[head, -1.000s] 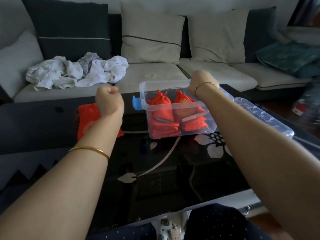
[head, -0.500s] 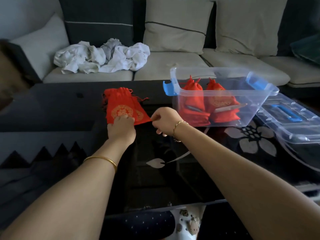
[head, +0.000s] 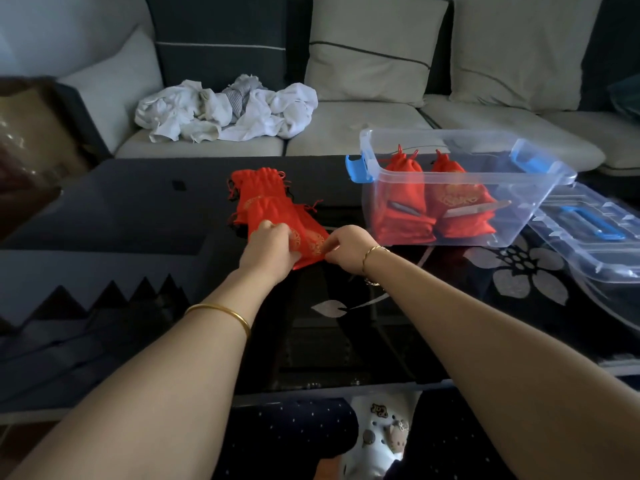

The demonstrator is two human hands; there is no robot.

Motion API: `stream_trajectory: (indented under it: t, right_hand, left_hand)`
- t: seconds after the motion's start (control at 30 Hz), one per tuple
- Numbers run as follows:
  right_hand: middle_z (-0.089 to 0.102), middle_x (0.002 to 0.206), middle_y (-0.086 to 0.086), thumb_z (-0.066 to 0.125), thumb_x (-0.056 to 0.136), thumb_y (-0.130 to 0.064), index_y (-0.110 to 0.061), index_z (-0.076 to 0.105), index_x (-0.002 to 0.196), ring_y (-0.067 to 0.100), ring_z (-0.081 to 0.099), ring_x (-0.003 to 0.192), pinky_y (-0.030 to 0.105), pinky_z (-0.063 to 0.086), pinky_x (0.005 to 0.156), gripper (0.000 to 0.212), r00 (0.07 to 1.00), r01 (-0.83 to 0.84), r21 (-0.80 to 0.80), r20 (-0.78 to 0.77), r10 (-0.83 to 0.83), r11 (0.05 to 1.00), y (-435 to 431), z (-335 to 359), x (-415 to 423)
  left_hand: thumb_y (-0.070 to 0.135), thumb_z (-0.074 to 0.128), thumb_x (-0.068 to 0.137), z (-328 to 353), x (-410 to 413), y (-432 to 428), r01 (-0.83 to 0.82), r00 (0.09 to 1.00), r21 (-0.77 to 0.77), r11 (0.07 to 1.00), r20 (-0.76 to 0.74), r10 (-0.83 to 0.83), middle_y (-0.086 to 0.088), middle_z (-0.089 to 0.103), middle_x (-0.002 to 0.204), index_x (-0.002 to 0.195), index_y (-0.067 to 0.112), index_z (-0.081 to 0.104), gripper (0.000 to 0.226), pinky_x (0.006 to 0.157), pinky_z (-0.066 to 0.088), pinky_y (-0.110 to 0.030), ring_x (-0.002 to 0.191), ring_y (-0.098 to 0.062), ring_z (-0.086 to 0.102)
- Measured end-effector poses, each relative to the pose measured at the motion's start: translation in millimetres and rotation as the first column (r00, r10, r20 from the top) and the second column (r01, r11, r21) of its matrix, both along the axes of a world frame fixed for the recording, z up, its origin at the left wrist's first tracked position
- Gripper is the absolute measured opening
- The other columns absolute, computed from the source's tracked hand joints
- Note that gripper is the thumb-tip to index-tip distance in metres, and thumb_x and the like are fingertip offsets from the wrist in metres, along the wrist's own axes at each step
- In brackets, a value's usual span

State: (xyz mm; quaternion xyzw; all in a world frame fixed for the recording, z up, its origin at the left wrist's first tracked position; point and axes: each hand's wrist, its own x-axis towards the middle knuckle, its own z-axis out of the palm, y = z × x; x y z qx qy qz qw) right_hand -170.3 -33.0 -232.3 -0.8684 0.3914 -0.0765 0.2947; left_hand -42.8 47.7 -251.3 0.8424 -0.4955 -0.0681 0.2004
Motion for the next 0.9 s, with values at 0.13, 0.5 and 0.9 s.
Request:
stream_trajectory:
  t: [0.13, 0.5, 0.9]
  right_hand:
    - [0.065, 0.118, 0.008, 0.057, 0.088, -0.008, -0.006, 0.069, 0.111, 0.022, 0.059, 0.109, 0.027, 0.046, 0.094, 0.026, 0.998, -0.037, 0.038, -0.044, 0.039, 0.999, 4.7, 4.4, -1.3]
    - [0.052, 0.078, 0.006, 0.04, 0.095, -0.041, -0.013, 0.056, 0.086, 0.015, 0.044, 0.06, 0.022, 0.027, 0.047, 0.034, 0.936, 0.199, 0.454, 0.175, -0.306, 0.869, -2.5, -1.4, 2.3]
    - [0.061, 0.077, 0.008, 0.047, 0.088, 0.008, -0.014, 0.06, 0.078, 0.018, 0.058, 0.069, 0.031, 0.051, 0.065, 0.027, 0.818, -0.03, 0.652, 0.452, -0.356, 0.757, 0.1, 15.2, -42.3]
  left_hand:
    - [0.017, 0.064, 0.087, -3.2, 3.1, 3.3, -0.012, 1.0, -0.021, 1.0, 0.02, 0.012, -0.01, 0.052, 0.118, 0.107, 0.011, 0.064, 0.021, 0.091, 0.046, -0.041, 0.108, -0.031, 0.053]
    - [0.019, 0.065, 0.086, 33.6, -17.5, 1.5, 0.13, 0.977, -0.25, 0.96, -0.135, -0.167, 0.007, 0.061, 0.093, 0.083, 0.019, 0.062, 0.005, 0.08, 0.042, -0.025, 0.092, -0.012, 0.057]
    - [0.041, 0.069, 0.081, 43.7, -15.5, 13.0, -0.188, 0.93, -0.346, 0.919, -0.365, 0.053, -0.007, 0.05, 0.133, 0.131, 0.015, 0.049, 0.06, 0.101, 0.042, -0.037, 0.123, -0.022, 0.048]
